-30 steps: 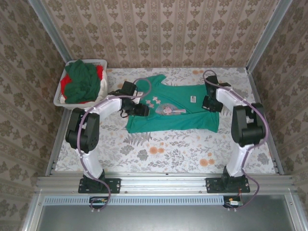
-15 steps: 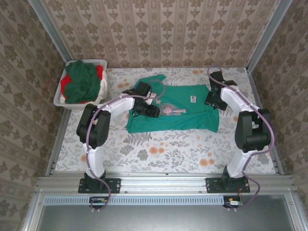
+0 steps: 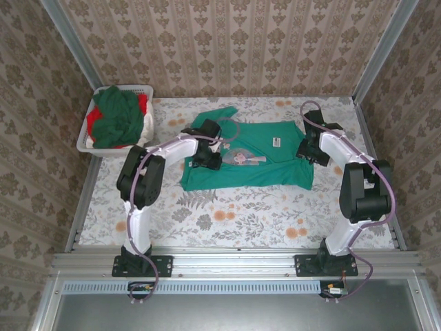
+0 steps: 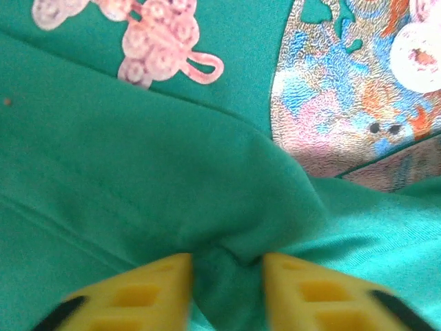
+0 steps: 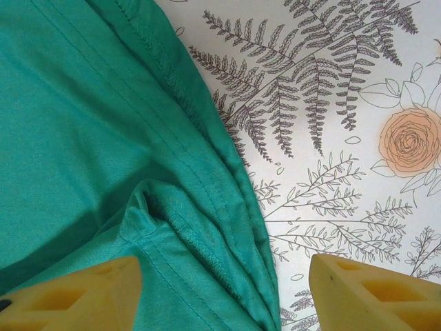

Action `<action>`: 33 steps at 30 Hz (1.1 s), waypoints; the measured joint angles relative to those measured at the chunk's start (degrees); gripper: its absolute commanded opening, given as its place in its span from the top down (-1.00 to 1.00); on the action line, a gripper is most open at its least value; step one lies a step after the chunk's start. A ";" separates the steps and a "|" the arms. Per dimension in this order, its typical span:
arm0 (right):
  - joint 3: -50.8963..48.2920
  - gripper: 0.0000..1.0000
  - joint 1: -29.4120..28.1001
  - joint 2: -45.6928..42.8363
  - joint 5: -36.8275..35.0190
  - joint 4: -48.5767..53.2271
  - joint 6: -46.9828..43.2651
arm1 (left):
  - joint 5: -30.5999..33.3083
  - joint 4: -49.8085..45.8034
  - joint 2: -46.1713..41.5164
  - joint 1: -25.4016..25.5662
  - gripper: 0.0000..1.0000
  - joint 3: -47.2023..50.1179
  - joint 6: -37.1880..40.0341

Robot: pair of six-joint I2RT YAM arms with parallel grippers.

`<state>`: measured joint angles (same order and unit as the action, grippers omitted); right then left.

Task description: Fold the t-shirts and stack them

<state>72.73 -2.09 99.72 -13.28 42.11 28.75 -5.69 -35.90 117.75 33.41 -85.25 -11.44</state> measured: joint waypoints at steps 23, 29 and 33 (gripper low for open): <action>-5.66 -0.38 0.13 -0.04 2.58 -3.93 -0.11 | 11.54 -13.84 19.23 4.17 0.61 -33.79 16.46; -8.96 -0.39 0.13 -2.27 3.06 -4.63 -0.09 | 8.90 -11.76 19.34 4.17 -0.13 -37.35 17.79; -10.82 -0.40 0.13 -5.79 3.21 -4.79 -0.11 | 5.57 -8.28 16.22 3.50 -0.52 -33.40 15.67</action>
<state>61.91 -1.96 93.93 -10.07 37.32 28.64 -0.12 -44.18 133.97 36.91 -118.65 4.23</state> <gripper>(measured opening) 0.697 0.664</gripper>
